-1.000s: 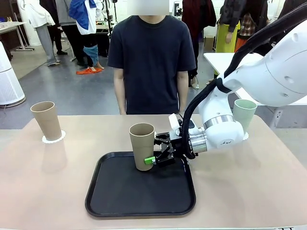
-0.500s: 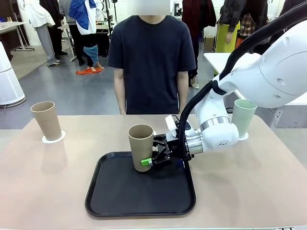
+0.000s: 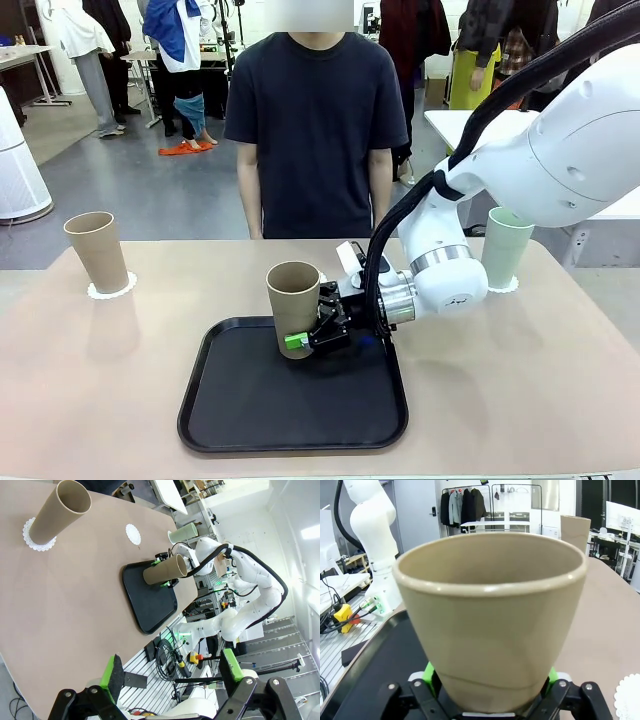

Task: Place coasters on the table and set cups on them.
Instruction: Take one Reusable plastic cup from the Flat Tray and place it on a coaster set by the human.

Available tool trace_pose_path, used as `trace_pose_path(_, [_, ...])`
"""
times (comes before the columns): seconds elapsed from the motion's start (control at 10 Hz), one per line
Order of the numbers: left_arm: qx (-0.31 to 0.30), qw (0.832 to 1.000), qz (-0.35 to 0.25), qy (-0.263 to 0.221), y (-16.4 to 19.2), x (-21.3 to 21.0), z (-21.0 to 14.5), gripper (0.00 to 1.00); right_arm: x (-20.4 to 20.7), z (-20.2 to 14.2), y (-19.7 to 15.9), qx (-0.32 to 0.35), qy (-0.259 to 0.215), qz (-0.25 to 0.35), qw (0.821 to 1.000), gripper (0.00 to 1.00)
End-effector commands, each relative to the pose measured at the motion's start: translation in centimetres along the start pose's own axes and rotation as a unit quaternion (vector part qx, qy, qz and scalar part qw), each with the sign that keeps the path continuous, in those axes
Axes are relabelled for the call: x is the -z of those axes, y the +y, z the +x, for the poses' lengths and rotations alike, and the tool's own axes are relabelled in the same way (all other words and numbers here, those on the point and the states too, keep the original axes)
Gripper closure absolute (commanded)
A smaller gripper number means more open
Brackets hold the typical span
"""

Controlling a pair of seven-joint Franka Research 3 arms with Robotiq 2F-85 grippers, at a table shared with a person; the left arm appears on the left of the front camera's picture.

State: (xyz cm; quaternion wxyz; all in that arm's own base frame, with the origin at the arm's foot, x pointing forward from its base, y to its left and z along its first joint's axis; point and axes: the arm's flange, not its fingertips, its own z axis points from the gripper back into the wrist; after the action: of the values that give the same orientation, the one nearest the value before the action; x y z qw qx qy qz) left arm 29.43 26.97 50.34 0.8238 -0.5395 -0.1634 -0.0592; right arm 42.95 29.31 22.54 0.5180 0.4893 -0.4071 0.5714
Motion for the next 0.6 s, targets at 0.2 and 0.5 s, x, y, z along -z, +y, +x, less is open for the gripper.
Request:
trace_pose_path(0.2, [-0.004, 1.0, -0.005, -0.005, -0.3, -0.2, 0.0, 0.0, 0.0, -0.3, -0.6, -0.004, -0.001, 0.011, 1.0, 1.0])
trace_pose_path(0.5, [-0.004, 1.0, -0.005, -0.005, -0.3, -0.2, 0.0, 0.0, -0.2, 1.8, 0.2, 0.006, 0.0, -0.028, 1.0, 0.78])
